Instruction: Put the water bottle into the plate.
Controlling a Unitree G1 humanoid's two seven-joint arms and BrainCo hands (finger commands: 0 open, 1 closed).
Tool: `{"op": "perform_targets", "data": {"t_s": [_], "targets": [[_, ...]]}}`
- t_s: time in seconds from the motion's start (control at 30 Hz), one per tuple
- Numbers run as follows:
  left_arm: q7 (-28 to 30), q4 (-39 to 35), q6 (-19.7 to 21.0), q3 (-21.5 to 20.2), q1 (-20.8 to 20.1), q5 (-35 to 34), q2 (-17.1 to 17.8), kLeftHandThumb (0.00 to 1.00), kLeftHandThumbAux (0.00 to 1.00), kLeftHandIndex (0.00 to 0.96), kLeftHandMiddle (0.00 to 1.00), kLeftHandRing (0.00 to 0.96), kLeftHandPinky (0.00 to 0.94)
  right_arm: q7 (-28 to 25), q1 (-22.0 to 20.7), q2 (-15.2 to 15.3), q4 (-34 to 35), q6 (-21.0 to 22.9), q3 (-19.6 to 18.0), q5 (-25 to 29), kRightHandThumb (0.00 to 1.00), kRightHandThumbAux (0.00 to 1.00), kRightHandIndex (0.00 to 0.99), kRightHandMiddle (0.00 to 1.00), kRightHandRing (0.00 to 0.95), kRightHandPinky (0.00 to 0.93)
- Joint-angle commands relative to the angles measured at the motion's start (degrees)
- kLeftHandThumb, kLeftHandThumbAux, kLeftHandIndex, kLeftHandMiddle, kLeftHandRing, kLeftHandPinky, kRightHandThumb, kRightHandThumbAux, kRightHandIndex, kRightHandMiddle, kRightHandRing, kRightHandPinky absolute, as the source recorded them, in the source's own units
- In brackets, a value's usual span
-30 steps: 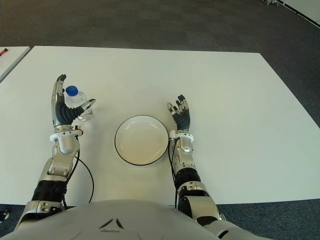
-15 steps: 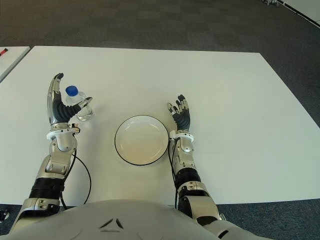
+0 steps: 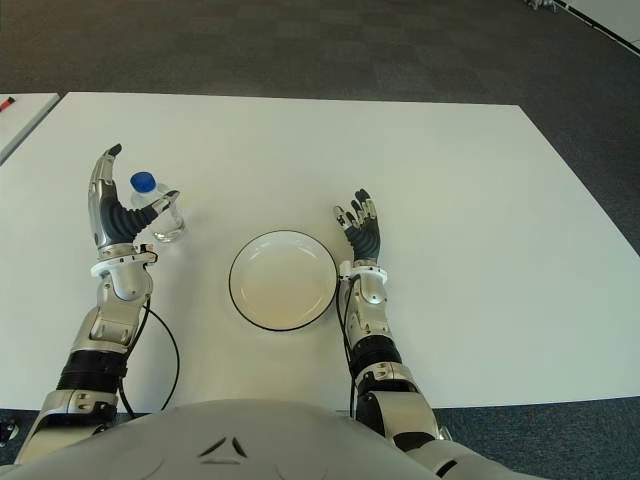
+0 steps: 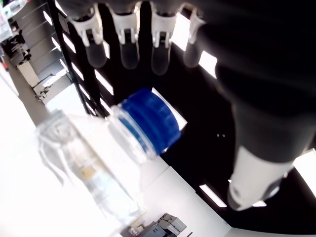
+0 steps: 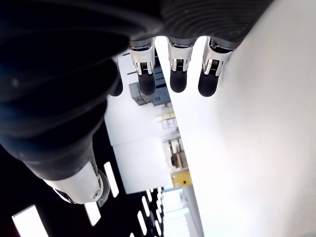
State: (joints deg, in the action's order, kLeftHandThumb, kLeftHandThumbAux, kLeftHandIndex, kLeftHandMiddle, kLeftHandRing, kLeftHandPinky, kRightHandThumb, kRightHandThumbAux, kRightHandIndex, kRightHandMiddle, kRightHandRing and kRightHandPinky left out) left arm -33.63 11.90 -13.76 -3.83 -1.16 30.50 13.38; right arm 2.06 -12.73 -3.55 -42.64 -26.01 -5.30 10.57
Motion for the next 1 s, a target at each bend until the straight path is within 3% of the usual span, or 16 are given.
{"op": "perform_targets", "data": {"t_s": [0.03, 0.53, 1.0], "targets": [[-0.4, 1.2, -0.1, 0.3, -0.3, 0.4, 0.6, 0.000, 0.766, 0.127, 0.136, 0.109, 0.122, 0.3, 2.1, -2.6, -3.3, 3.1, -0.5, 0.0, 0.012, 0.771, 0.079, 0.067, 0.046, 0.093], [0.2, 2.2, 0.4, 0.7, -1.1, -0.3, 0.8, 0.000, 0.787, 0.147, 0.146, 0.114, 0.135, 0.0, 2.1, -2.3, -3.3, 3.0, -0.7, -0.3, 0.004, 0.770, 0.081, 0.068, 0.048, 0.094], [-0.1, 10.0, -1.7, 1.8, -4.6, -0.1, 2.2, 0.000, 0.827, 0.150, 0.159, 0.132, 0.150, -0.2, 2.4, -2.3, -3.0, 2.9, -0.7, -0.2, 0.000, 0.772, 0.083, 0.069, 0.047, 0.091]]}}
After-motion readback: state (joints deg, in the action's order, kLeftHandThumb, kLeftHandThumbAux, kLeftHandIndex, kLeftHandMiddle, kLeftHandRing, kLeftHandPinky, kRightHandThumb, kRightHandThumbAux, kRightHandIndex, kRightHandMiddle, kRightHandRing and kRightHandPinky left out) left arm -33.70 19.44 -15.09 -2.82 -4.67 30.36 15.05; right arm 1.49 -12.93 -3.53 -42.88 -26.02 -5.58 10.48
